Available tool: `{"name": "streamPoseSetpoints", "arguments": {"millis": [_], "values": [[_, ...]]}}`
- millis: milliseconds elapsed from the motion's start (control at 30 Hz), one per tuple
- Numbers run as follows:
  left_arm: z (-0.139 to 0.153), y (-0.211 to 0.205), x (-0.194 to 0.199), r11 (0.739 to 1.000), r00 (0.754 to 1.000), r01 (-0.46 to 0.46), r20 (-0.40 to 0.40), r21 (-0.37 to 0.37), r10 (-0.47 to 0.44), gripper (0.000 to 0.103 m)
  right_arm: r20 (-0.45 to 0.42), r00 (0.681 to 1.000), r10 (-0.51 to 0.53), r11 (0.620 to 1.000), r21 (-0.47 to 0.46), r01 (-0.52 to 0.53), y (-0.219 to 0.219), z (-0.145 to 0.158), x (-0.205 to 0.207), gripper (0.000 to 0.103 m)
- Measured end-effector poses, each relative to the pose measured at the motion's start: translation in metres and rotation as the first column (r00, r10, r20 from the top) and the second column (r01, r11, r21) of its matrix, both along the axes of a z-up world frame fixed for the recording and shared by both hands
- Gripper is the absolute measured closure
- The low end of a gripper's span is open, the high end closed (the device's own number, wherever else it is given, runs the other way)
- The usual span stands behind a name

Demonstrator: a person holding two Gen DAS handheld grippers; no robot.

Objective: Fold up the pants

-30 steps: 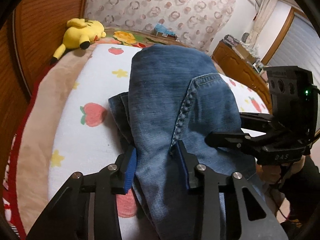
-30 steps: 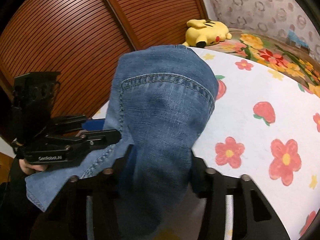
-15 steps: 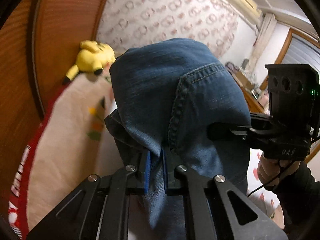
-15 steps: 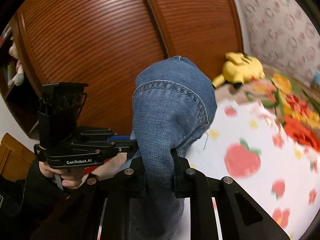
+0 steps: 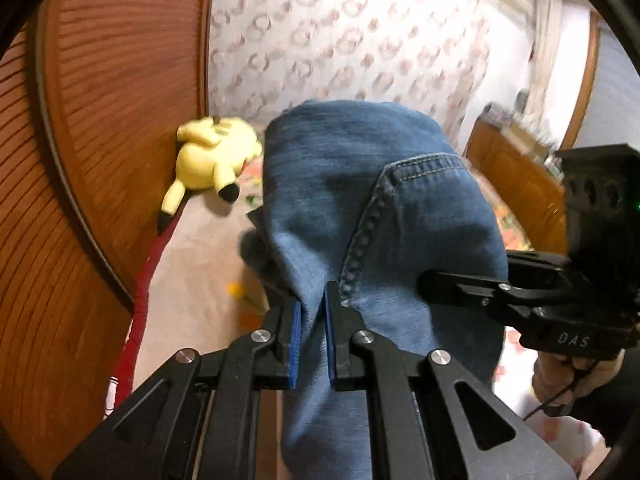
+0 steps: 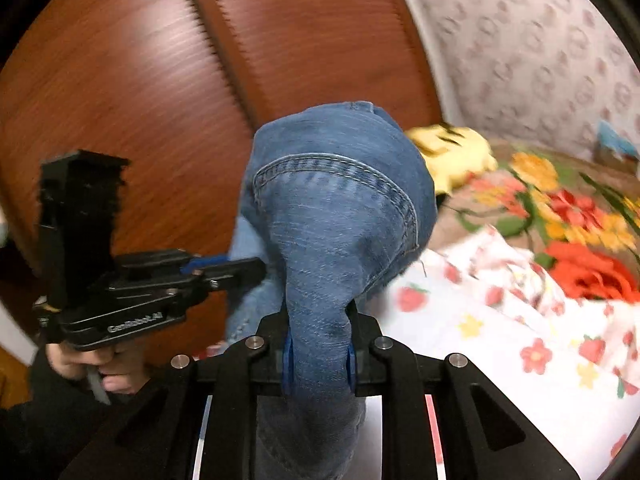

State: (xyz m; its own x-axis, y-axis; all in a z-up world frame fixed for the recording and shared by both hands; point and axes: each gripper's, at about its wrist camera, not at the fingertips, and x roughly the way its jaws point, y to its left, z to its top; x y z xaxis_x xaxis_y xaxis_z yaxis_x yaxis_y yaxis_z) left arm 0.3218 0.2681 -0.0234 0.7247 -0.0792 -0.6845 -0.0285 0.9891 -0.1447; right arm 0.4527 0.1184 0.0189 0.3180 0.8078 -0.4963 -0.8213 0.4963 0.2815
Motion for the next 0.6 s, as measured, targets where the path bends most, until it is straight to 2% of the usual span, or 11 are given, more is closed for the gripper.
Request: {"name": "streamPoseSetpoints", "arguments": {"millis": [100, 167, 233, 267, 333, 433, 500, 567, 600], "values": [[-0.021, -0.005, 0.025, 0.999, 0.999, 0.004, -0.047, 0.038, -0.003, 0.092, -0.031, 0.998, -0.063, 0.996, -0.062, 0.062, 0.005, -0.028, 0.026, 0.076], [-0.026, -0.007, 0.036, 0.999, 0.998, 0.004, -0.062, 0.037, -0.002, 0.091, -0.054, 0.994, -0.09, 0.993, -0.086, 0.085, 0.005, -0.04, 0.036, 0.072], [-0.028, -0.005, 0.04, 0.999, 0.998, -0.001, -0.068, 0.039, 0.004, 0.09, -0.078, 0.991, -0.111, 0.989, -0.108, 0.102, 0.006, -0.046, 0.044, 0.061], [-0.027, -0.004, 0.041, 0.999, 0.998, -0.003, -0.07, 0.042, 0.006, 0.09, -0.073, 0.99, -0.124, 0.985, -0.127, 0.114, 0.011, -0.046, 0.047, 0.059], [-0.022, -0.005, 0.042, 0.998, 0.998, -0.014, -0.065, 0.055, 0.018, 0.084, -0.056, 0.987, -0.15, 0.976, -0.169, 0.139, 0.016, -0.046, 0.054, 0.053], [-0.013, -0.004, 0.03, 0.998, 0.999, -0.019, -0.035, 0.056, 0.021, 0.07, -0.031, 0.98, -0.197, 0.959, -0.213, 0.186, 0.017, -0.036, 0.053, 0.051], [-0.005, -0.007, 0.02, 0.998, 1.0, -0.022, -0.01, 0.056, 0.022, 0.053, -0.001, 0.978, -0.211, 0.953, -0.221, 0.205, 0.025, -0.026, 0.05, 0.051], [0.0, -0.012, 0.012, 0.998, 1.0, -0.015, 0.017, 0.066, 0.014, 0.053, 0.023, 0.976, -0.217, 0.952, -0.216, 0.217, 0.017, -0.019, 0.045, 0.051], [0.002, -0.016, 0.007, 0.997, 1.0, -0.012, 0.024, 0.071, 0.01, 0.049, 0.032, 0.975, -0.22, 0.952, -0.212, 0.222, 0.011, -0.014, 0.034, 0.051]]}}
